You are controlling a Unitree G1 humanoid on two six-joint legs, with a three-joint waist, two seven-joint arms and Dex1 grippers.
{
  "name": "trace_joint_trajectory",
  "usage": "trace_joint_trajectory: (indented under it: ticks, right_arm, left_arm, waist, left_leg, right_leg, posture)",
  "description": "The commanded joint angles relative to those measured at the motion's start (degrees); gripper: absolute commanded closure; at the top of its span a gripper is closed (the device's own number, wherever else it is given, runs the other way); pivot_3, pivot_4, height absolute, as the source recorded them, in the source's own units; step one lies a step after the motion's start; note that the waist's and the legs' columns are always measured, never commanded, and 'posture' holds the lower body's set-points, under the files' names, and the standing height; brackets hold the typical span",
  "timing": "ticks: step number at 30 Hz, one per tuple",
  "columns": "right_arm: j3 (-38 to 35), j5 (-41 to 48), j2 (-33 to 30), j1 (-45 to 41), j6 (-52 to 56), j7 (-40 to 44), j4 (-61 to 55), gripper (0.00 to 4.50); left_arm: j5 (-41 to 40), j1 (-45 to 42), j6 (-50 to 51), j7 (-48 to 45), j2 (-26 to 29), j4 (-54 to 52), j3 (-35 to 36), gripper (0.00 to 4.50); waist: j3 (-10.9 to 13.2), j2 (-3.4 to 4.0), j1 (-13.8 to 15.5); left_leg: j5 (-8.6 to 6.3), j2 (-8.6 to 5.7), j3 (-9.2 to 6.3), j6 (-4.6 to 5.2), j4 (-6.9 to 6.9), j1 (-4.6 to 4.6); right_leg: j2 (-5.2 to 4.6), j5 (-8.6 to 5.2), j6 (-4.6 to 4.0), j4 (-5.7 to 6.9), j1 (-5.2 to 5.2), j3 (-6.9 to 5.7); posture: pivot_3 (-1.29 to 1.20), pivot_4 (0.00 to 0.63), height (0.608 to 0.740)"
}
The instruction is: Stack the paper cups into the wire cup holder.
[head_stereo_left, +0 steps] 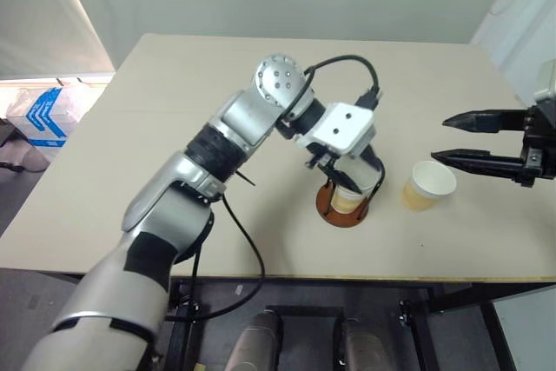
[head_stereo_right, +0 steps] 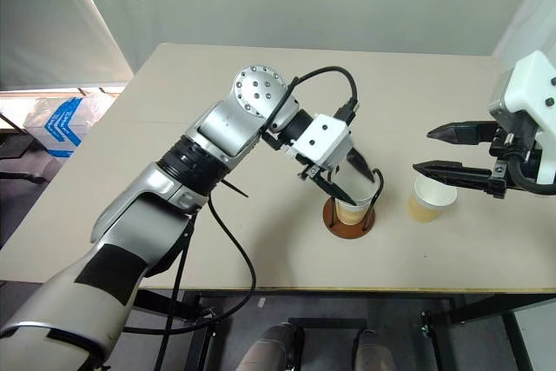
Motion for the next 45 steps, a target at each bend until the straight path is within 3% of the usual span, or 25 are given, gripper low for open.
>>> trace_joint_trajectory:
  ticks: [1, 3, 6, 10, 20, 32, 45]
  right_arm:
    - [2.3, -4.5, -1.5, 1.3, -3.1, -0.5, 0.1, 1.87]
    - [4.9, -6.3, -1.8, 1.7, -3.7, -0.7, 0.5, 1.87]
    - [10.1, -11.0, -2.3, 2.5, -6.6, -0.3, 1.3, 1.33]
    - [17.8, -19.3, -1.6, 1.4, -12.0, -1.3, 4.0, 0.04]
    - [33.6, -34.0, 2.6, -3.4, -20.1, 2.4, 11.3, 0.04]
    - [37.8, -40.9, 7.9, -4.1, -20.9, 4.5, 15.8, 0.04]
    - [36.2, -42.9, 9.4, -4.0, -21.1, 5.8, 15.3, 4.48]
  left_arm:
    - [-0.7, -2.5, 0.7, 1.9, 0.0, 0.6, 6.7, 0.71]
    - [-1.8, -2.9, 2.8, 3.4, 0.3, 1.2, 10.3, 0.71]
    - [-2.4, -1.9, 5.8, 5.5, 2.8, 1.3, 15.2, 0.66]
    - [-3.0, 4.4, 11.7, 7.6, 8.6, -3.4, 20.0, 0.66]
    - [-0.7, 25.2, 21.8, 12.8, 23.5, -21.3, 24.3, 0.66]
    - [-0.2, 31.2, 26.0, 16.2, 26.0, -28.7, 24.8, 0.66]
    - [0.6, 30.1, 24.7, 16.0, 25.2, -26.9, 23.8, 0.66]
  waist:
    - [0.0, 0.0, 0.0]
    - [0.0, 0.0, 0.0]
    - [0.0, 0.02, -0.1]
    - [-0.1, 0.14, -0.6]
    - [-0.1, 0.1, -0.5]
    - [-0.1, 0.09, -0.8]
    - [-0.1, 0.09, -1.0]
  left_leg:
    - [0.0, 0.01, 0.0, 0.0, 0.0, 0.01]
    - [-0.01, 0.01, 0.03, 0.02, 0.0, 0.04]
    - [-0.03, 0.02, 0.08, 0.07, 0.0, 0.08]
    - [-0.04, 0.05, 0.14, 0.08, -0.03, 0.17]
    - [-0.01, 0.04, 0.13, 0.11, 0.0, 0.42]
    - [0.11, 0.09, 0.05, 0.3, -0.39, 0.86]
    - [0.16, 0.11, -0.02, 0.18, -0.49, 0.83]
  right_leg:
    - [0.0, 0.01, 0.0, 0.0, 0.0, 0.0]
    - [0.0, 0.02, 0.0, 0.01, 0.0, 0.0]
    - [0.0, 0.05, 0.02, 0.01, 0.01, 0.02]
    - [0.01, 0.05, 0.02, 0.01, 0.01, 0.02]
    - [0.02, 0.16, -0.16, 0.0, 0.21, 0.02]
    - [0.04, 0.29, -1.2, 0.02, 0.38, -0.02]
    - [0.09, 0.32, -1.32, -0.03, 0.34, -0.03]
  posture:
    - [0.0, 0.15, 0.74]
    - [0.0, 0.15, 0.74]
    - [0.0, 0.15, 0.74]
    - [0.0, 0.15, 0.74]
    - [0.0, 0.15, 0.74]
    - [0.0, 0.15, 0.74]
    - [0.0, 0.15, 0.74]
